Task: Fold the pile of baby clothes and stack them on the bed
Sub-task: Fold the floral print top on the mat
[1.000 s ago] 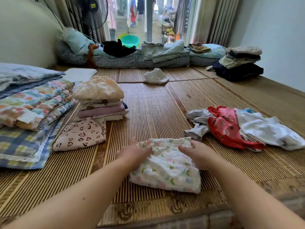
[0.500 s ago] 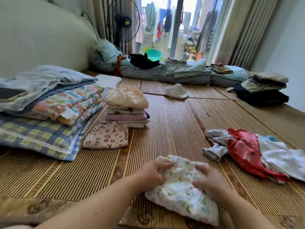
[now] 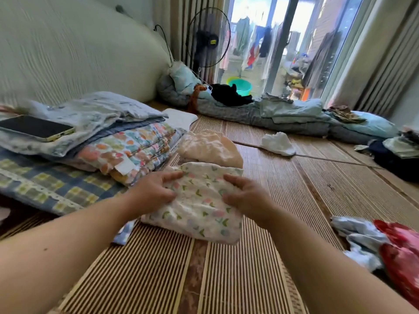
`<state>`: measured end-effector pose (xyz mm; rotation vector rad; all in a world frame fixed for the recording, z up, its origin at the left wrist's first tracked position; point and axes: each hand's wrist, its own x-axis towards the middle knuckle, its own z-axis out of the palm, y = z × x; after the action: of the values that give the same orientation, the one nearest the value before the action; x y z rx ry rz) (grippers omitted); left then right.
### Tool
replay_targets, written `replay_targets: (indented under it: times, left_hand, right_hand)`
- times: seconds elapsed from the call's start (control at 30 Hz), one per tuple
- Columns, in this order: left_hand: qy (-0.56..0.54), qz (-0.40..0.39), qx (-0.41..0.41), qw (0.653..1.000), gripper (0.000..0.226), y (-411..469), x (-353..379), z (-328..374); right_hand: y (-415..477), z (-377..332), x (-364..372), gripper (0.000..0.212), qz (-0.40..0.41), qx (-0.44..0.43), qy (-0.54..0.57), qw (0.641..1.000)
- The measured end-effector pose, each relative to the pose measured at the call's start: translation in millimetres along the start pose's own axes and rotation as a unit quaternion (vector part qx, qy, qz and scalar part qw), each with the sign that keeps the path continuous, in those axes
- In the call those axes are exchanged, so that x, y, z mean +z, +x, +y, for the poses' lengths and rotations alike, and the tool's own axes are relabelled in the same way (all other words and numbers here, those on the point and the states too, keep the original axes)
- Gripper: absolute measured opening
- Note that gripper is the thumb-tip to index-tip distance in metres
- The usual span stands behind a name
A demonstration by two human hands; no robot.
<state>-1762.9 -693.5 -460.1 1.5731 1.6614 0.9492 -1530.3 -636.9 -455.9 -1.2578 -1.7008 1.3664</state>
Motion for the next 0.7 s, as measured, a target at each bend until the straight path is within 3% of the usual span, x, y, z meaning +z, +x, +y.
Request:
replay_targets:
  times: [0.1,0.17,0.27,0.4,0.53,0.63,0.7]
  left_hand:
    - [0.117,0.033,-0.031,0.992,0.055,32,-15,-24]
    - [0.225,0.015,-0.065,0.972,0.059,51,-10,-41]
    - [0.253,-0.072,-0.155,0.952,0.08,70,11,-67]
    - [0.318,-0.097,-0.172,0.927,0.086,72,31,-80]
    - [0.343,-0.108,-0.125,0.925,0.084,54,35,-74]
    - [0.338,-0.136,-0.088,0.927,0.08,34,35,-69]
    - [0.309,-0.162,-0.092,0.933,0.081,22,36,-66]
  right_hand:
    - [57,12,32,0.061,-0.012,-0.004,-0.076,0.997]
    - [87,25,46,0.061,-0.023,-0.005,-0.159,0.987]
    - [106,41,58,0.076,-0.072,0.021,-0.354,0.932]
    - [101,53,59,0.106,-0.151,0.051,-0.491,0.856]
    - [82,56,52,0.114,-0.136,0.094,-0.483,0.86]
    - [60,55,40,0.093,-0.136,0.114,-0.449,0.876]
    - [46,57,32,0.075,-0.109,0.115,-0.374,0.914]
